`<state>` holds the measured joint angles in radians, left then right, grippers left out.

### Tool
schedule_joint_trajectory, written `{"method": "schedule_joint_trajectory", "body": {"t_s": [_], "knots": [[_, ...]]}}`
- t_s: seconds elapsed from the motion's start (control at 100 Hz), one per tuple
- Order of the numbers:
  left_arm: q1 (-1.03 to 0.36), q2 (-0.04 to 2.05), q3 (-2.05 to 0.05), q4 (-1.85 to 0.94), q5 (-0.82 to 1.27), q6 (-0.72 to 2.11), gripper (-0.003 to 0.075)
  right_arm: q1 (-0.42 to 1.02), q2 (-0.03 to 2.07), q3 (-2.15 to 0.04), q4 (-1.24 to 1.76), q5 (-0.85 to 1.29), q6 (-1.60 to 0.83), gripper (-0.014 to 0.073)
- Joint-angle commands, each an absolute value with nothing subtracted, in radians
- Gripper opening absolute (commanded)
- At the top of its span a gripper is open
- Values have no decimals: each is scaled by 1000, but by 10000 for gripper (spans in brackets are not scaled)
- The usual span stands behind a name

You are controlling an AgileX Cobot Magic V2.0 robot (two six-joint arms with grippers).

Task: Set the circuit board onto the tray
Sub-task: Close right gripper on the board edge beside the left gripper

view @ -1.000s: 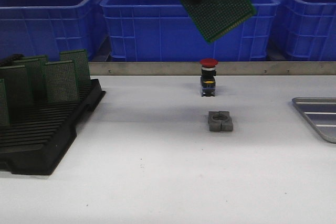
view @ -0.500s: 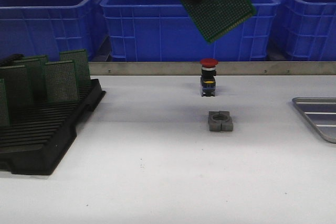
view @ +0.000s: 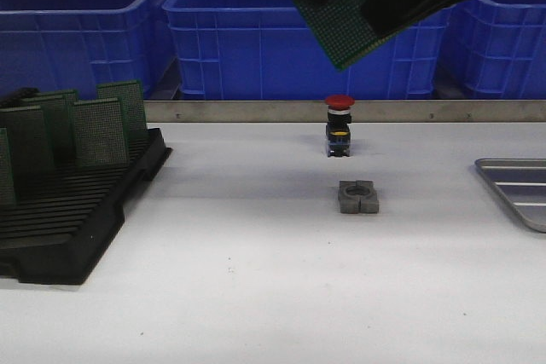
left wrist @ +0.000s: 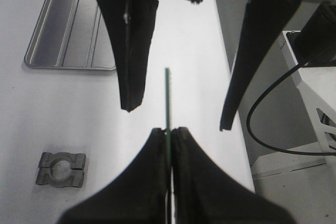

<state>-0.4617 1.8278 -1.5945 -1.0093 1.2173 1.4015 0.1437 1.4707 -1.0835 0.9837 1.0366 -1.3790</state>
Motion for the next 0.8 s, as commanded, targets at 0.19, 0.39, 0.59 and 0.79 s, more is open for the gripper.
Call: {"method": "schedule_joint_trajectory", "body": {"t_s": [0.19,0.39,0.59,0.79], "knots": [[-469,1767,-1627,-1087,1269,1394,-18,152,1447,-1117,1050,1007,-1394,321],[-469,1767,-1627,-1087,1269,1394,-18,152,1447,-1117,1056,1007,-1394,142],[-469,1767,-1627,-1088,1269,1394,3,152,1447,-1117,1056,1003,-1394,-25],[-469,1767,-1627,-1090,1269,1394,307,152,1447,-1117,1056,996,-1394,-69]]}}
